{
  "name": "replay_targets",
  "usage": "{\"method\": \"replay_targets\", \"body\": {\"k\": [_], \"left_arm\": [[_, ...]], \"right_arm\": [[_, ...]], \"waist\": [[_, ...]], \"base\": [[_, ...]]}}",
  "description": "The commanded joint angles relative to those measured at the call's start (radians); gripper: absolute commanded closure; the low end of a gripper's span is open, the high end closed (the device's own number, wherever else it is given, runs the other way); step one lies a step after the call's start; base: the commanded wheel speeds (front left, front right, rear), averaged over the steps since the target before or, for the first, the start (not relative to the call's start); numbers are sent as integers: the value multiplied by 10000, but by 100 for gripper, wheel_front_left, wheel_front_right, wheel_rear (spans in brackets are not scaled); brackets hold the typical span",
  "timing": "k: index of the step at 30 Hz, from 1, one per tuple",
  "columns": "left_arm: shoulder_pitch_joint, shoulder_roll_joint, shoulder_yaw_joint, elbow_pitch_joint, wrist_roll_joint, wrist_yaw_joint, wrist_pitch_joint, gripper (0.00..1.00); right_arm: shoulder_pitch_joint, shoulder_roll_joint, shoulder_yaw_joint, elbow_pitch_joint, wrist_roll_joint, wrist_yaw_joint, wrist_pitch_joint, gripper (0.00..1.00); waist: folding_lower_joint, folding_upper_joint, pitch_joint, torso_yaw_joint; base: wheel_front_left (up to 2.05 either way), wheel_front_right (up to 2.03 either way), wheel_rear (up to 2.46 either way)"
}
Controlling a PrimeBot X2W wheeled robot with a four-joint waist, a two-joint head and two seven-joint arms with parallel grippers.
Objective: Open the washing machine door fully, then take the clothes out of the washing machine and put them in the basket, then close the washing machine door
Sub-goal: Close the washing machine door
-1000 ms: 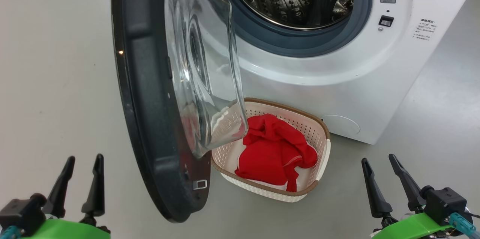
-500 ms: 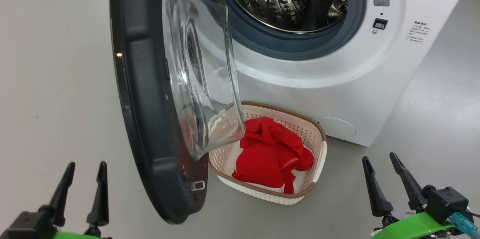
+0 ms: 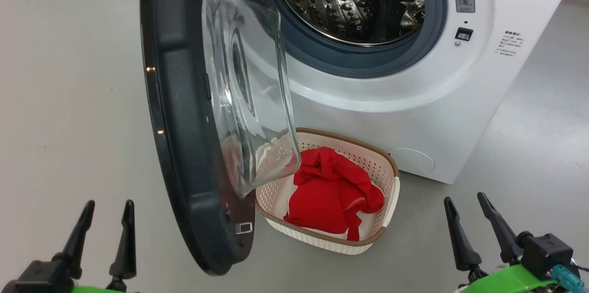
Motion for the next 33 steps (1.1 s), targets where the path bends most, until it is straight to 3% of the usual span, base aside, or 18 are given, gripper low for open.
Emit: {"method": "replay_targets", "body": {"k": [1, 17, 18, 19, 20, 21, 22, 23, 33], "left_arm": [[-30, 171, 390, -229, 123, -56, -120, 0], [-127, 124, 556, -356, -247, -56, -120, 0], [-158, 147, 561, -349, -332, -56, -120, 15], [-158, 147, 561, -349, -332, -56, -120, 15], [-197, 189, 551, -357, -412, -56, -120, 40], [-244, 225, 530, -385, -536, -56, -120, 57], [-295, 268, 503, -413, -695, -56, -120, 84], [-355, 342, 475, -449, -848, -56, -120, 100], [-1185, 1478, -219, -732, -3552, -56, -120, 100]], "right_arm": [[12, -72, 161, -206, 75, 65, -65, 0], [22, -53, 166, -217, 82, 65, -65, 0], [17, -54, 161, -216, 79, 65, -65, 0], [17, -54, 161, -216, 79, 65, -65, 0], [11, -53, 154, -218, 77, 65, -65, 0], [4, -53, 146, -222, 73, 65, -65, 0], [-3, -53, 137, -225, 70, 65, -65, 0], [-8, -53, 128, -227, 66, 65, -65, 0], [-75, -20, 156, -214, 91, 65, -65, 0]], "waist": [[0, 0, -10, 1], [0, 0, -7, 5], [0, 0, 0, 7], [0, 0, 0, 7], [0, 0, 8, 7], [0, 0, 18, 6], [0, 0, 27, 7], [0, 0, 32, 8], [0, 0, 64, -58]], "base": [[0, 0, 0], [0, 0, 0], [0, 0, 0], [0, 0, 0], [0, 0, 0], [0, 0, 0], [0, 0, 0], [0, 0, 0], [0, 0, 0]]}}
